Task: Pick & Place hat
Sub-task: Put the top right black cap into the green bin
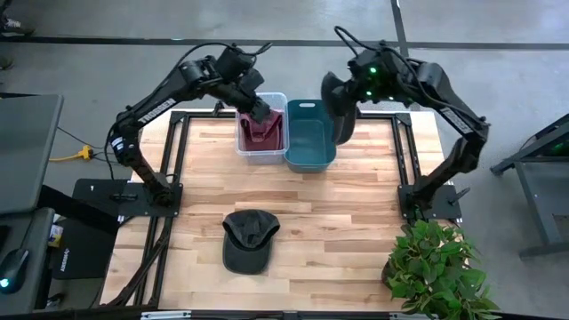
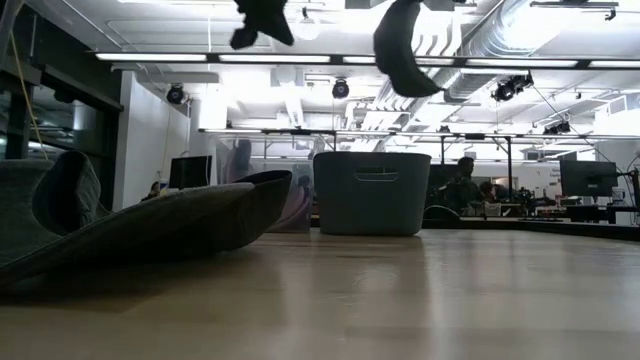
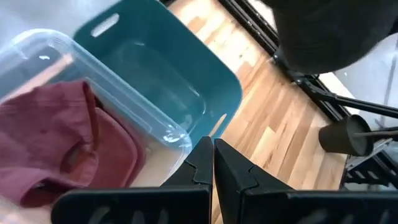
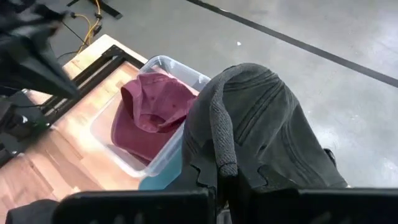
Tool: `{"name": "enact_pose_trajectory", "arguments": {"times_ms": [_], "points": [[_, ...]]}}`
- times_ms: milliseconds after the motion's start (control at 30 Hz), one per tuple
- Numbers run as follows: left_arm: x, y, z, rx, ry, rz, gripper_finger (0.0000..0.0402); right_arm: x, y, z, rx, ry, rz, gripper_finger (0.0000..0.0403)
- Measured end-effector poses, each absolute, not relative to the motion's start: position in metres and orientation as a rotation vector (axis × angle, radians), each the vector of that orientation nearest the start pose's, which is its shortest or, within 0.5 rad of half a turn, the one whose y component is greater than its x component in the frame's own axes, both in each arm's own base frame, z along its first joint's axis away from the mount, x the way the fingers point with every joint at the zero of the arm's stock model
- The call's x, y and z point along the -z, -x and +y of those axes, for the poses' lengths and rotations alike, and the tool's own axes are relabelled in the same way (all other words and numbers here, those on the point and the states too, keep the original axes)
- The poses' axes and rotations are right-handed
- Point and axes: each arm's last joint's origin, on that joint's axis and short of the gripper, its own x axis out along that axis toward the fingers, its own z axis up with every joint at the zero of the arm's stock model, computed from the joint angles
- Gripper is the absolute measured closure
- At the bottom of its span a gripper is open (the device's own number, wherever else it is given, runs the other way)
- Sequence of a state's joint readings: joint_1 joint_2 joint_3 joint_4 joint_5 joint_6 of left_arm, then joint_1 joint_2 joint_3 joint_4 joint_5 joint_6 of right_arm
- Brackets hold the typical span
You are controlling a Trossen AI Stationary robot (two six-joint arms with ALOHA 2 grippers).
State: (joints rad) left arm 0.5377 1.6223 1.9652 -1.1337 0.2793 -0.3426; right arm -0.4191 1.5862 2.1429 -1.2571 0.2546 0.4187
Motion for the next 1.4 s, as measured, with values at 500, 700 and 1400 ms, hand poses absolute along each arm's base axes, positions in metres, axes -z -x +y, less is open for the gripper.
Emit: {"name": "enact_pose_trajectory", "arguments": {"times_ms": [500,700,1400], "points": [[-0.470,-0.232,0.131,-0.365,0.442,0.612,0.0402,-0.448,-0.307,-0.170,0.809,-0.550,0.659,0.0399],[-0.475,-0.224,0.126,-0.361,0.430,0.597,0.0402,-0.428,-0.324,-0.182,0.797,-0.584,0.708,0.0399],[-0.472,-0.222,0.125,-0.356,0.421,0.637,0.0402,-0.345,-0.362,-0.206,0.872,-0.602,1.057,0.0399]]}}
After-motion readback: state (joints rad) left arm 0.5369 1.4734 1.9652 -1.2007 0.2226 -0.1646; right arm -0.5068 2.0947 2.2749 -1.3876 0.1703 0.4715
